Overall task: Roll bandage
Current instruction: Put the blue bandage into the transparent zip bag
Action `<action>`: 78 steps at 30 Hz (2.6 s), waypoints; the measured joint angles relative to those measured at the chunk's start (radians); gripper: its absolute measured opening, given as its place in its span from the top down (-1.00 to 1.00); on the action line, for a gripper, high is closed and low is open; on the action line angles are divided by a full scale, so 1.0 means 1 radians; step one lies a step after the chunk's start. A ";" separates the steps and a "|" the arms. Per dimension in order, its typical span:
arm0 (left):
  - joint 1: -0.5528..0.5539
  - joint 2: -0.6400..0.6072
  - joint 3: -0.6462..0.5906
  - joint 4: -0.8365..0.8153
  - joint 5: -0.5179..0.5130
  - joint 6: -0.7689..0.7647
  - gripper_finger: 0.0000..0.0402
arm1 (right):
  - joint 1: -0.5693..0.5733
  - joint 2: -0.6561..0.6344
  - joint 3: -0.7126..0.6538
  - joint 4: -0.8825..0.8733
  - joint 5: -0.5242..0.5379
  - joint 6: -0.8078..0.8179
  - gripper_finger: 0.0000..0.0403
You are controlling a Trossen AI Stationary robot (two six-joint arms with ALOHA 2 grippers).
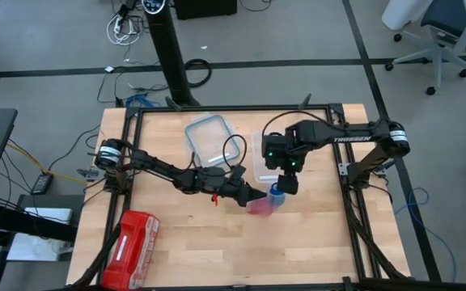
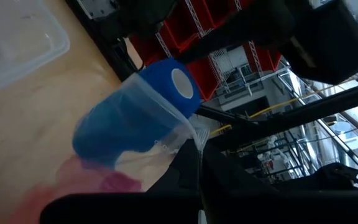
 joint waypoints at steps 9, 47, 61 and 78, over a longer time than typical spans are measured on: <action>0.000 0.000 0.000 0.000 0.001 -0.003 0.98 | 0.021 -0.002 -0.005 0.113 -0.029 0.045 -0.13; 0.025 0.000 0.000 0.037 0.033 0.012 0.98 | 0.118 -0.002 -0.040 0.287 -0.031 0.153 -0.13; 0.040 0.000 0.002 0.066 0.025 0.037 0.98 | 0.146 -0.001 -0.040 0.298 -0.052 0.181 -0.13; 0.038 0.000 0.001 0.087 0.160 0.037 0.98 | 0.063 -0.119 -0.040 0.103 0.012 0.185 -0.13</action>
